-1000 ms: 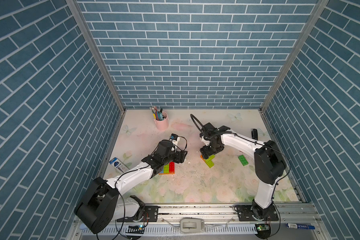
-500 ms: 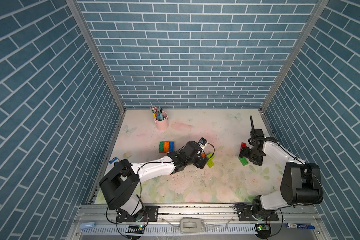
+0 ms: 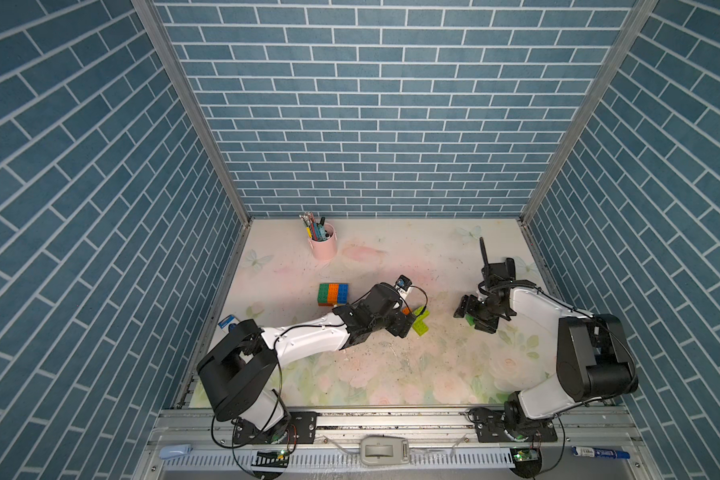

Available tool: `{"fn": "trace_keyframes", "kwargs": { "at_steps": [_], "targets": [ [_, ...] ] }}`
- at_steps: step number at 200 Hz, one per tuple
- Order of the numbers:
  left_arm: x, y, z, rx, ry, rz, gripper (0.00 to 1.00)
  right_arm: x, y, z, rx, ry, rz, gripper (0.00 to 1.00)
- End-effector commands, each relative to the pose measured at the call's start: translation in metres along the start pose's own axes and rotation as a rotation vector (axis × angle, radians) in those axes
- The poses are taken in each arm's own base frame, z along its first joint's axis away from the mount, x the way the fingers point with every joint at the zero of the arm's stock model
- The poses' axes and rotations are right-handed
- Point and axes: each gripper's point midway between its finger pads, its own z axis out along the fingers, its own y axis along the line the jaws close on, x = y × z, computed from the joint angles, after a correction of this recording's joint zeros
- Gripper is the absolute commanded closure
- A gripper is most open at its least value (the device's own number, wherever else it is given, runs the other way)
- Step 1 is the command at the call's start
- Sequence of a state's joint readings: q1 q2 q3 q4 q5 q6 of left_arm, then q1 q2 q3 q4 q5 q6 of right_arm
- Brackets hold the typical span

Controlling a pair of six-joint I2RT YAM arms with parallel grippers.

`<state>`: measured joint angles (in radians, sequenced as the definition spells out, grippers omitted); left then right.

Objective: Assemble a rectangle with lego
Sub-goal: Pick up the lego brick from the center of the board.

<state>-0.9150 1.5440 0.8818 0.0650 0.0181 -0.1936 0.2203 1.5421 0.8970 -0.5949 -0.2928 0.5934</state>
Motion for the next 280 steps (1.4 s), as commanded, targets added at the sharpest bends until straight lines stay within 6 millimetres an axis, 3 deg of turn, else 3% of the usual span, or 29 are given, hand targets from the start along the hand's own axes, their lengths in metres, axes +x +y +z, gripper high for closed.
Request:
{"fn": "trace_keyframes", "kwargs": {
  "at_steps": [1, 18, 40, 73, 121, 191, 243, 267, 280],
  "targets": [
    [0.001, 0.005, -0.008, -0.022, -0.004, 0.014, 0.16, 0.006, -0.017, -0.015, 0.117, 0.021, -0.014, 0.2],
    [0.002, 0.008, -0.012, -0.033, -0.008, 0.015, 0.16, 0.01, -0.038, -0.032, 0.231, 0.008, -0.058, 0.17],
    [0.006, 0.014, -0.014, -0.039, -0.006, 0.002, 0.16, 0.001, -0.059, -0.048, 0.385, -0.018, -0.122, 0.12],
    [0.008, 0.014, -0.014, -0.034, 0.003, 0.004, 0.16, -0.016, -0.056, -0.033, 0.385, -0.003, -0.174, 0.1],
    [0.012, 0.016, -0.014, -0.044, 0.005, -0.002, 0.16, -0.026, -0.046, -0.012, 0.346, 0.061, -0.276, 0.11],
    [0.011, 0.015, -0.009, -0.038, 0.008, 0.002, 0.17, -0.035, -0.044, 0.002, 0.344, 0.081, -0.323, 0.29],
    [0.014, 0.017, -0.01, -0.04, 0.011, -0.001, 0.17, -0.038, -0.046, 0.007, 0.352, 0.082, -0.32, 0.31],
    [0.014, 0.021, -0.014, -0.049, 0.006, -0.012, 0.17, -0.041, -0.043, 0.003, 0.365, 0.061, -0.332, 0.45],
    [0.014, 0.029, -0.018, -0.069, 0.003, -0.039, 0.18, -0.043, -0.031, -0.008, 0.359, 0.035, -0.364, 0.5]
  ]
}}
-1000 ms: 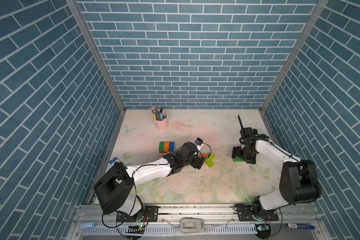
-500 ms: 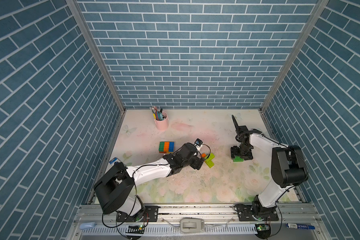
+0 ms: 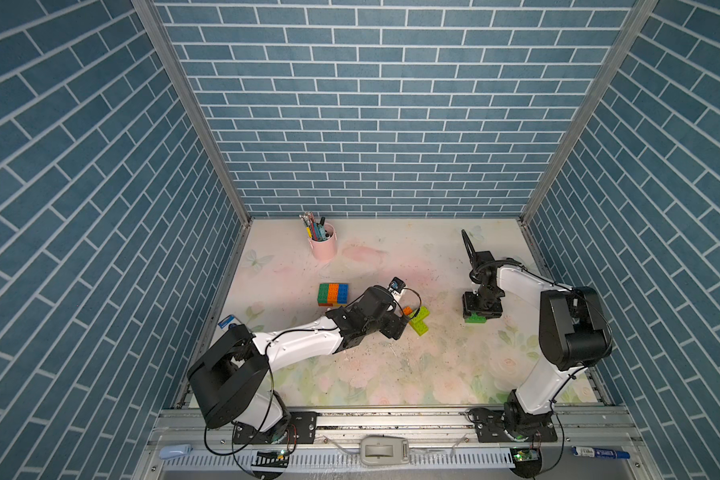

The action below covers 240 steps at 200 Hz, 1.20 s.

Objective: Assemble a rectangle with lego
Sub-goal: Pick up the lego brick from the center of the board, then assemble the lego brick with the lego brick.

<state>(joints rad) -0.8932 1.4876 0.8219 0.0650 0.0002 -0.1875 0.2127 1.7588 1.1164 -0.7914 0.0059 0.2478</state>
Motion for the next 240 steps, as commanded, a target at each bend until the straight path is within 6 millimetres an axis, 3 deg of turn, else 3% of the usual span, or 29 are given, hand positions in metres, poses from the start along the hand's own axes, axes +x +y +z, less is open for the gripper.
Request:
{"fn": "trace_keyframes", "kwargs": {
  "at_steps": [1, 28, 43, 72, 94, 122, 151, 188, 240],
  "targets": [
    [0.005, 0.016, -0.007, -0.037, 0.008, -0.035, 0.18, -0.01, 0.007, -0.017, 0.019, -0.045, -0.053, 0.51],
    [0.004, 0.051, -0.028, -0.091, -0.032, -0.137, 0.2, -0.01, 0.049, -0.07, -0.021, -0.12, -0.208, 0.61],
    [0.002, 0.067, -0.041, -0.119, -0.066, -0.167, 0.2, -0.002, 0.077, -0.09, -0.057, -0.116, -0.354, 0.64],
    [0.018, 0.087, -0.053, -0.157, -0.094, -0.195, 0.2, 0.013, 0.132, -0.095, -0.058, -0.044, -0.639, 0.72],
    [0.018, 0.09, -0.054, -0.159, -0.141, -0.188, 0.18, 0.006, 0.159, -0.09, -0.079, -0.066, -0.736, 0.75],
    [0.016, 0.094, -0.054, -0.18, -0.151, -0.144, 0.16, -0.001, 0.179, -0.078, -0.121, -0.048, -0.804, 0.75],
    [0.017, 0.1, -0.055, -0.212, -0.165, -0.117, 0.16, -0.007, 0.198, -0.073, -0.182, -0.07, -0.826, 0.85],
    [0.021, 0.099, -0.051, -0.203, -0.169, -0.123, 0.16, -0.005, 0.206, -0.06, -0.203, -0.037, -0.832, 0.93],
    [0.022, 0.1, -0.048, -0.203, -0.161, -0.12, 0.17, -0.003, 0.207, -0.042, -0.175, -0.03, -0.854, 0.97]
  ]
}}
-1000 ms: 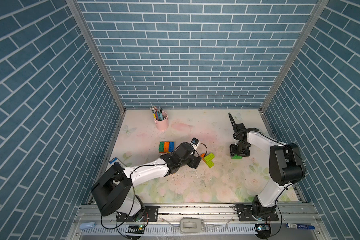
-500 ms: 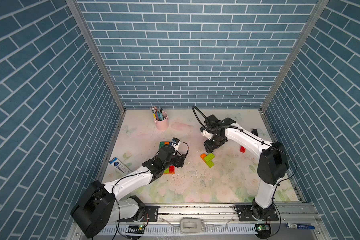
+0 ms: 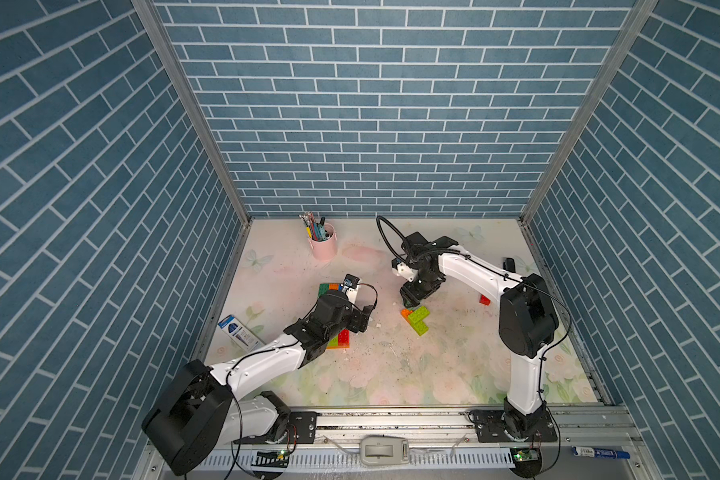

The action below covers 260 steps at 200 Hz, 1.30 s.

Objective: Assemble a rectangle with lego
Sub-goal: Assemble the lego brick with the lego brick.

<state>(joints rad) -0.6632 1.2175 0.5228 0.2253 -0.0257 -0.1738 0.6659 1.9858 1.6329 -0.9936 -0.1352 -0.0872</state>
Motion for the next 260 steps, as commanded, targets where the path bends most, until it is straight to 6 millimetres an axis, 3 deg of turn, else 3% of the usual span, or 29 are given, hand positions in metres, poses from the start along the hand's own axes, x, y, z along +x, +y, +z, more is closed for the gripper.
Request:
{"fn": "trace_keyframes", "kwargs": {
  "at_steps": [1, 110, 260],
  "targets": [
    [0.001, 0.004, 0.003, -0.013, -0.005, 0.009, 0.17, 0.004, 0.002, 0.014, -0.004, 0.027, -0.061, 0.97],
    [0.001, 0.0, 0.004, 0.008, -0.012, 0.004, 0.17, 0.007, -0.001, 0.036, 0.028, 0.07, -0.081, 0.99],
    [0.001, -0.001, 0.003, 0.016, -0.017, 0.001, 0.17, 0.012, -0.004, 0.038, 0.085, 0.102, -0.022, 1.0]
  ]
}}
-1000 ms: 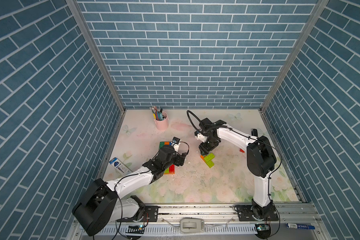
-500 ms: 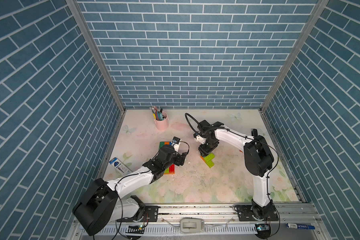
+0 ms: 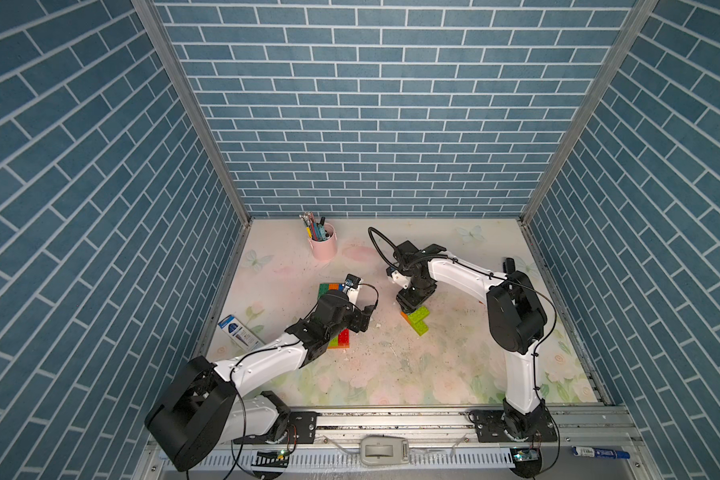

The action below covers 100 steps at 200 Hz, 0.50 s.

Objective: Assemble a rectangle with lego
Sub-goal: Assemble the lego brick with the lego brick.

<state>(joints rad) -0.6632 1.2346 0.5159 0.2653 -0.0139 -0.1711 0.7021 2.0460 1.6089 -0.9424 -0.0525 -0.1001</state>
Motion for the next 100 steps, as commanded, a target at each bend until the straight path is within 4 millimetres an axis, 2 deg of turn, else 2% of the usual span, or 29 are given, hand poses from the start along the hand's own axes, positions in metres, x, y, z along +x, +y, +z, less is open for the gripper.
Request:
{"fn": "trace_keyframes", "kwargs": {
  "at_steps": [1, 100],
  "targets": [
    [0.0025, 0.0018, -0.0002, 0.001, -0.003, -0.001, 0.17, 0.0103, 0.0006, 0.0089, 0.011, 0.057, 0.024, 1.0],
    [0.0027, 0.0014, -0.0007, 0.005, -0.009, -0.002, 0.17, 0.0146, 0.0003, 0.0123, 0.02, 0.078, 0.082, 1.0]
  ]
}}
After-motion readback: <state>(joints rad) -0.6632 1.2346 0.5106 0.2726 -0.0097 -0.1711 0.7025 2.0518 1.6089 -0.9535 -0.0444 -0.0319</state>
